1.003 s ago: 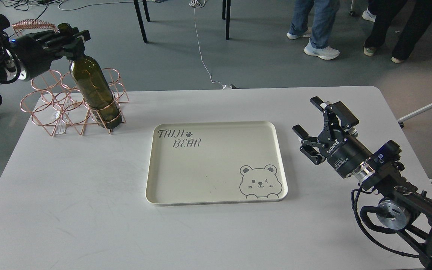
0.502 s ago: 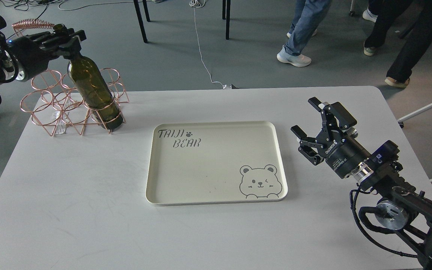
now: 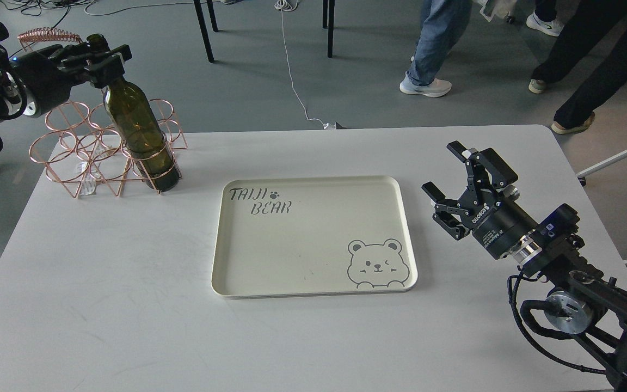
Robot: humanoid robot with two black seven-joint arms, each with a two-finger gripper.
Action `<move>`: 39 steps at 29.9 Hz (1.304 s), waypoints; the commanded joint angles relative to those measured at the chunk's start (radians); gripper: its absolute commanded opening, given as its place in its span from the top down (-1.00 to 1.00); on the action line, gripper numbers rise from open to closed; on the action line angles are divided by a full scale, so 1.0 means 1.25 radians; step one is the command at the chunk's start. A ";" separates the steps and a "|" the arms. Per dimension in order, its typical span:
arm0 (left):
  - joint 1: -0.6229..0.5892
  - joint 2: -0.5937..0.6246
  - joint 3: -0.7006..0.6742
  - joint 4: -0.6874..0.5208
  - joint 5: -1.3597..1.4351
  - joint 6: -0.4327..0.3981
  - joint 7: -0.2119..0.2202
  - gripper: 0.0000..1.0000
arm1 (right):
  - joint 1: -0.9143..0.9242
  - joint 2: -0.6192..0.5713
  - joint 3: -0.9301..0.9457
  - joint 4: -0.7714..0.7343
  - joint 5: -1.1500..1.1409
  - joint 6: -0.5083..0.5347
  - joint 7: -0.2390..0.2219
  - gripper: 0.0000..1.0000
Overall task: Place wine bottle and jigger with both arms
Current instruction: 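Open the left gripper and raise it off the bottle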
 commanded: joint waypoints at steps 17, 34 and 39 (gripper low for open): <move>-0.094 0.113 -0.019 -0.328 -0.657 -0.038 0.000 -0.96 | 0.000 0.047 0.072 0.000 0.003 0.000 0.002 -0.97; 0.423 -0.104 -0.270 -0.512 -0.854 -0.040 0.000 -0.96 | 0.002 0.077 0.104 -0.061 0.015 -0.025 -0.014 -0.97; 0.522 -0.225 -0.310 -0.511 -0.849 -0.040 0.037 -0.96 | 0.000 0.080 0.108 -0.060 0.015 -0.028 0.002 -0.97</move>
